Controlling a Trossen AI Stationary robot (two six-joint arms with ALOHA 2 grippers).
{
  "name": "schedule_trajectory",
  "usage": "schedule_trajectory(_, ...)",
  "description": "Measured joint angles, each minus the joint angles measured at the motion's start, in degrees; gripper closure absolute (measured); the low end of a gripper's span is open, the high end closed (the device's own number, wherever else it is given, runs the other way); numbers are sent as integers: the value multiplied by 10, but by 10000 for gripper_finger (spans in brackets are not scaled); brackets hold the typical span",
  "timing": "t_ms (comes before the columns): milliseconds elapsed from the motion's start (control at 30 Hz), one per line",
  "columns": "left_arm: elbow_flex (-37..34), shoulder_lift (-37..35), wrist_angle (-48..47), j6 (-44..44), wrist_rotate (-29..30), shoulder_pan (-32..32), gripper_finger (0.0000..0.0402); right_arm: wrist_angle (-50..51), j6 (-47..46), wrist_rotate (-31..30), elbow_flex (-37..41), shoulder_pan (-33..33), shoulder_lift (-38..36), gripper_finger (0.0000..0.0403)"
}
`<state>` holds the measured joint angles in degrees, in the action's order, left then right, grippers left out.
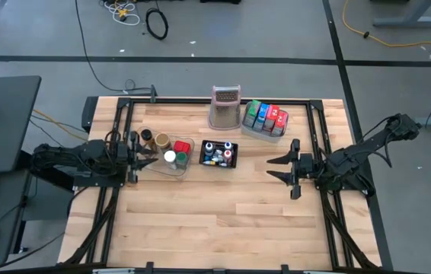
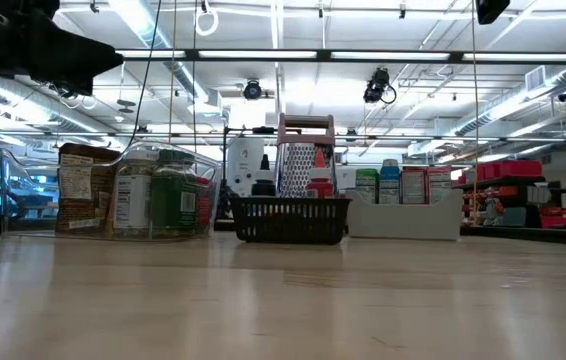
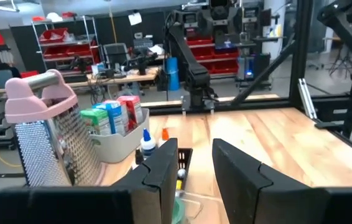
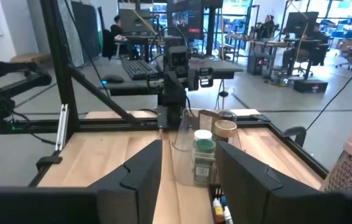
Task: Pick & Place Kitchen Items
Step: Return to Home Position
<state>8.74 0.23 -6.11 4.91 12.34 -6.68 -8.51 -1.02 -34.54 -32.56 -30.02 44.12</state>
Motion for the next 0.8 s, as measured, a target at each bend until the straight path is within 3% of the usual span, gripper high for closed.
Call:
schedule_trajectory(467, -61, 0, 71, 3, -2, 0, 292, -9, -4, 10, 0, -1, 0, 243)
schedule_trajectory(800, -82, 6, 98, -8, -45, 0, 292, -8, -4, 11, 0, -1, 0, 243)
